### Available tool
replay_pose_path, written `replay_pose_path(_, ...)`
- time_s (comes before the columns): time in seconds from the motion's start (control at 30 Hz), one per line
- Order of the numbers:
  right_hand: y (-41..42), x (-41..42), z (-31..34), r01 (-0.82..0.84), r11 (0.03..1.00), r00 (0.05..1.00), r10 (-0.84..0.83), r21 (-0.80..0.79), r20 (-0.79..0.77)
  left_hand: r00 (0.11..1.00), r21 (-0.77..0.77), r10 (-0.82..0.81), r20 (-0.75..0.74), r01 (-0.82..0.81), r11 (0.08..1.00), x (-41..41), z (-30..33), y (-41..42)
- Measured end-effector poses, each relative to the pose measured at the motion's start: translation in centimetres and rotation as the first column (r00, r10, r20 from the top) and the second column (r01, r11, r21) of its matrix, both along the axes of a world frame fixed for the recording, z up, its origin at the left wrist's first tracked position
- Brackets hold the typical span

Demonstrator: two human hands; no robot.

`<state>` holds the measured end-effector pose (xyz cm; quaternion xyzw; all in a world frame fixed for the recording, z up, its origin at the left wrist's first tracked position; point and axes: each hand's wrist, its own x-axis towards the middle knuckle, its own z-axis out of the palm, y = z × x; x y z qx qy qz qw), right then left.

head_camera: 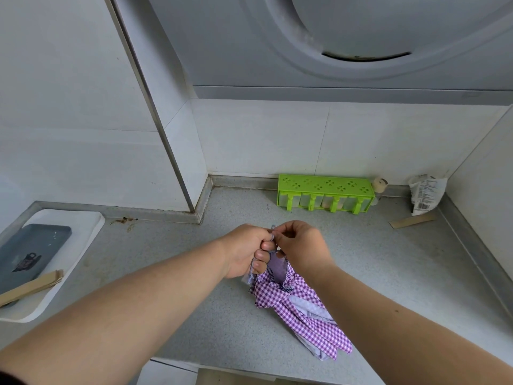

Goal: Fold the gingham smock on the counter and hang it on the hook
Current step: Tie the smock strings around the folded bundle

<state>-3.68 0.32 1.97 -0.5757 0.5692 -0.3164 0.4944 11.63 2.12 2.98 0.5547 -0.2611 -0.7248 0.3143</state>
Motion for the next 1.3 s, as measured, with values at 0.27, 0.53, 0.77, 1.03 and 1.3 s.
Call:
replay_pose_path(0.27,-0.4,-0.3,-0.2,-0.17,0.979,0.981,0.158,-0.109,-0.111,0.999,0.061,0.016,-0.052,-0.013,0.998,-0.6,-0.3,-0.8)
replay_pose_path(0.53,-0.8,-1.0,0.3,-0.286,0.95,0.949,0.263,-0.122,-0.173,0.996,0.118,0.063,-0.068,-0.055,0.992,-1.1,-0.6,-0.8)
replay_pose_path(0.77,-0.9,-0.9,-0.2,-0.242,0.959,0.958,0.212,-0.147,-0.193,0.987,0.08,0.159,0.033,-0.161,0.984,-1.7,-0.6,-0.7)
replay_pose_path(1.03,-0.7,-1.0,-0.2,-0.175,0.981,0.981,0.165,-0.085,-0.106,0.977,0.0,0.206,0.049,-0.206,0.979,-0.7,-0.4,-0.3)
replay_pose_path(1.3,-0.3,-0.8,0.2,-0.093,0.995,0.994,0.091,-0.025,-0.065,0.982,-0.086,0.18,0.061,-0.174,0.981,-0.3,-0.4,0.1)
